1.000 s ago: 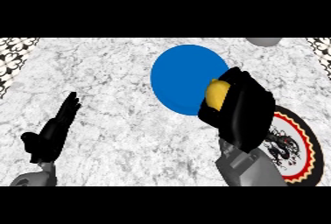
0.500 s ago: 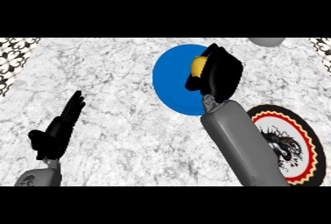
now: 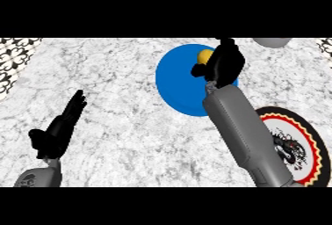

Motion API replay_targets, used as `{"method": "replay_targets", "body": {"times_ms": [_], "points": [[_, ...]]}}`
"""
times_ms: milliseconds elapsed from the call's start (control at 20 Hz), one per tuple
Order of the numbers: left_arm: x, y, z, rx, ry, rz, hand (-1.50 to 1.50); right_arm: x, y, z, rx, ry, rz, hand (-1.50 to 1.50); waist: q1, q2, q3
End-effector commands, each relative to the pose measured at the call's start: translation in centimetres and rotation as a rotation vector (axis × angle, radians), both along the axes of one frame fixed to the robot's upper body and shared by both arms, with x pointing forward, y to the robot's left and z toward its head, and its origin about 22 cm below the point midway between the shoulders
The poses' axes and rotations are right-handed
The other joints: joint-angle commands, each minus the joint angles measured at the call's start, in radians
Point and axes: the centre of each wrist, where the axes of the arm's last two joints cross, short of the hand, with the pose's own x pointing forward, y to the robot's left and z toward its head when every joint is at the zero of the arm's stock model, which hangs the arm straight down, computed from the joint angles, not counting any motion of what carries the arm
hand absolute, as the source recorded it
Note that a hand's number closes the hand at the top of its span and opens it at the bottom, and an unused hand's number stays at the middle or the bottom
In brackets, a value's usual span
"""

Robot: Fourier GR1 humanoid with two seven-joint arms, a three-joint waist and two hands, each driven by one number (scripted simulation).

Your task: Pick the lemon from the plate and place it in the plate

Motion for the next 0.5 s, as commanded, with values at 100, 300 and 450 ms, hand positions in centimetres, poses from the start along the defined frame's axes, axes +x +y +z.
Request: {"method": "replay_targets", "body": {"times_ms": [100,300,450], "points": [[-0.1,0.3,0.5,0.012,0.0,-0.01,0.0,1.2,-0.8,-2.3,0.211,-0.011,-0.154,-1.5,0.005,0.0,0.001],[0.0,-1.2,-0.3,0.016,0.005,0.015,0.0,1.5,-0.8,-1.3,0.279,-0.222,-0.154,-1.5,-0.004,-0.003,0.001],[0.1,0.2,0.1,0.006,-0.002,0.006,0.0,1.6,-1.1,-0.4,0.358,-0.353,-0.182,-1.5,-0.006,-0.004,0.001]]}}
